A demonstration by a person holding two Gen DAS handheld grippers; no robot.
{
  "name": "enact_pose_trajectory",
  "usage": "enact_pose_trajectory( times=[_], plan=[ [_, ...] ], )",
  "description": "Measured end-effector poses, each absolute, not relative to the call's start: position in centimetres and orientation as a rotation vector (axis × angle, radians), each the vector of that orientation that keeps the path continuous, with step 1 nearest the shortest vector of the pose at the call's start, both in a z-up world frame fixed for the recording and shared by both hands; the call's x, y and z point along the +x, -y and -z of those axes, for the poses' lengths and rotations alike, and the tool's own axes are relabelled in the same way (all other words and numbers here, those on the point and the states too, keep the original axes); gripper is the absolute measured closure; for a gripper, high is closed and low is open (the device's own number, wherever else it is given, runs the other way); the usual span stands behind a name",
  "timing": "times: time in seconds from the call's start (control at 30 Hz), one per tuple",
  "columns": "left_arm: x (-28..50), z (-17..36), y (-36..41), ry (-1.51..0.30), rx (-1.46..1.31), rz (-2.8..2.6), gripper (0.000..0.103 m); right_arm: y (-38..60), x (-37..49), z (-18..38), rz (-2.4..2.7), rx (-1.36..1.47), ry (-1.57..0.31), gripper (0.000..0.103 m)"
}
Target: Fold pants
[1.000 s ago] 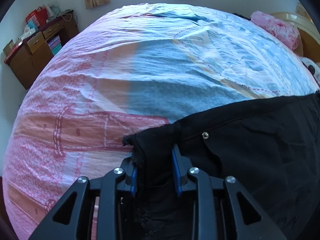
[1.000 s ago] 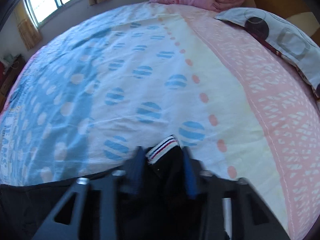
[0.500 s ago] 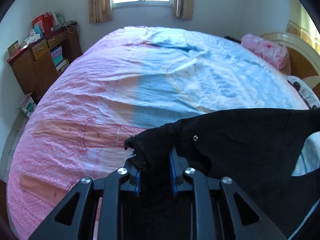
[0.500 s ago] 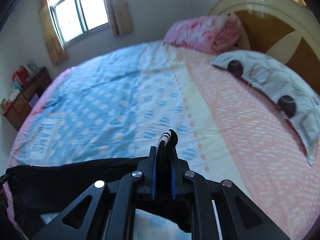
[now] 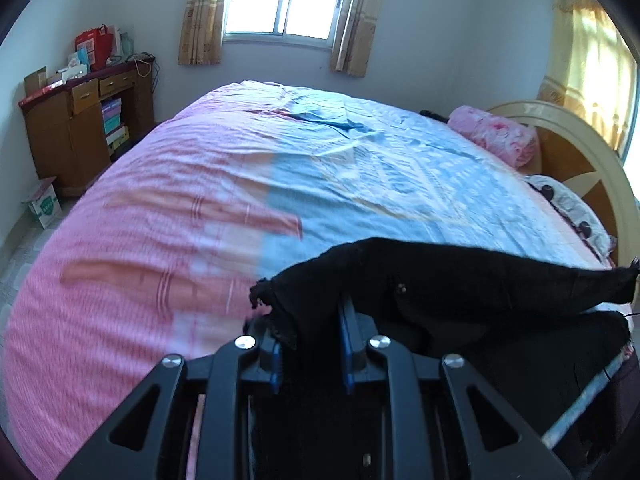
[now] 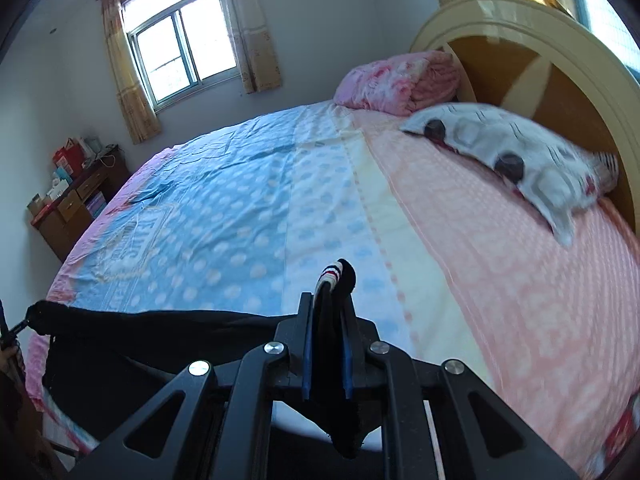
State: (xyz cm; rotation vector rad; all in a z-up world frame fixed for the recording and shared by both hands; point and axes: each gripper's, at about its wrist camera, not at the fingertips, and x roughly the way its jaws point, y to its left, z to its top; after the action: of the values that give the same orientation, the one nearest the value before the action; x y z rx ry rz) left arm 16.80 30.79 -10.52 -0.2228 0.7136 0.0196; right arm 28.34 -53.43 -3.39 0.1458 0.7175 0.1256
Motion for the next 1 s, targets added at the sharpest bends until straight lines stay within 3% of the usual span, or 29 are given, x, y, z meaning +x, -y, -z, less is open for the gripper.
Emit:
enact_pose_trajectory(
  times=[0.2, 0.33, 0.4, 0.47, 0.5, 0.63, 0.87, 1.0],
  plan=[
    [12.5, 14.2, -29.7, -0.747, -0.204, 0.025, 0.078, 55.7, 23.2, 8.4, -0.105, 0.193, -0.781, 0.091],
    [10.7, 15.5, -29.3, -0.746, -0.177, 0.004, 0.062, 56.2, 21.2, 11.1, -0.109, 0.201, -0.824, 0.088],
    [9.9, 15.6, -29.4, -0.738, -0.17, 0.009, 0.059, 56.7, 20.5, 11.6, -0.095, 0.215, -0.826, 0.079],
    [9.0, 15.9, -29.2, -0.748, -0.148, 0.008, 0.051, 57.6, 19.5, 11.5, -0.075, 0.253, -0.813, 0.06],
    [8.5, 16.1, -29.1, -0.759, -0.133, 0.013, 0.051, 58.1, 18.9, 11.3, -0.072, 0.275, -0.808, 0.059],
    [7.0, 17.3, -29.0, -0.799, -0.082, 0.005, 0.039, 57.9, 16.2, 10.1, -0.057, 0.247, -0.8, 0.057],
    [5.7, 18.7, -29.9, -0.8, -0.132, -0.004, 0.034, 53.9, 11.9, 8.9, -0.156, 0.061, -0.873, 0.057],
    [4.7, 19.1, -30.7, -0.801, -0.142, -0.029, 0.034, 51.9, 9.5, 7.4, -0.315, 0.094, -0.812, 0.057]
  ],
)
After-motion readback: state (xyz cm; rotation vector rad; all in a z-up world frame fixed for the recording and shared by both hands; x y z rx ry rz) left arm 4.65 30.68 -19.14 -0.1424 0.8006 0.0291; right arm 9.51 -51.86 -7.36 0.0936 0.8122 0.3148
